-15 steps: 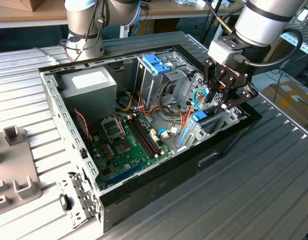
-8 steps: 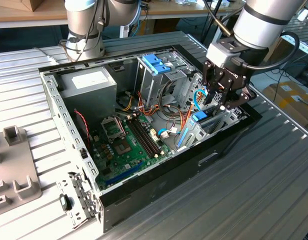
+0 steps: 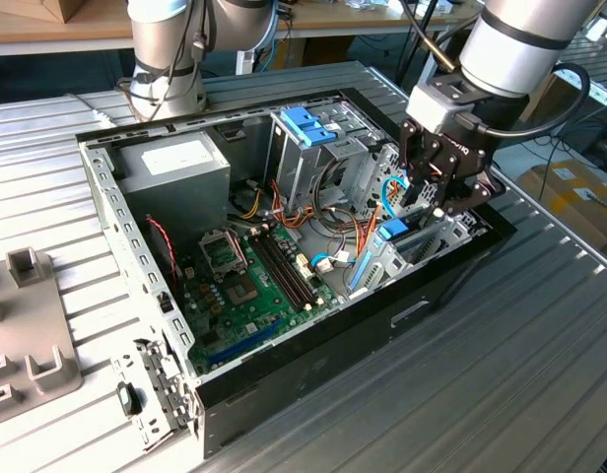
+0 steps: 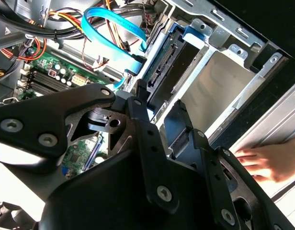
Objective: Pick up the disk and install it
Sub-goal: 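Insert the first disk wire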
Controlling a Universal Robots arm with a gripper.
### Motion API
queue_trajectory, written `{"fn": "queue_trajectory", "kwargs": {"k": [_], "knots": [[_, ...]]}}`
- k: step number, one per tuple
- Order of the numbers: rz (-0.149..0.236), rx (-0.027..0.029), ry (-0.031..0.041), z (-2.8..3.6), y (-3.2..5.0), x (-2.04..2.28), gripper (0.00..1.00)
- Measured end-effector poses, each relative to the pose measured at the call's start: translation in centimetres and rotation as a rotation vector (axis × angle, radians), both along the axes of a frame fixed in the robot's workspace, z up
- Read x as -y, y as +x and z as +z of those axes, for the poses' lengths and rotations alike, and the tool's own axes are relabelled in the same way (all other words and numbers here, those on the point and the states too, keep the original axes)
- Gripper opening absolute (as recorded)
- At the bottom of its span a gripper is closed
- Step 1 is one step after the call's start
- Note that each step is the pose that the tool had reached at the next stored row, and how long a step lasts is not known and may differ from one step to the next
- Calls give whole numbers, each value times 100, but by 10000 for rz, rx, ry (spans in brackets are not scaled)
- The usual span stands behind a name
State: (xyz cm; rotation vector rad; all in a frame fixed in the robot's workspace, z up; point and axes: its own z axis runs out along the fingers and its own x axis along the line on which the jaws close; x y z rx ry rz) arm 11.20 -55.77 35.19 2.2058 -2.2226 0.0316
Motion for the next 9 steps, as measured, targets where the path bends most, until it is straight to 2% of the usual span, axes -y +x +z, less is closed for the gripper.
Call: {"fn": "queue_trajectory", "kwargs": {"k": [9], "knots": [[0,0,-2,22,0,0,43]]}}
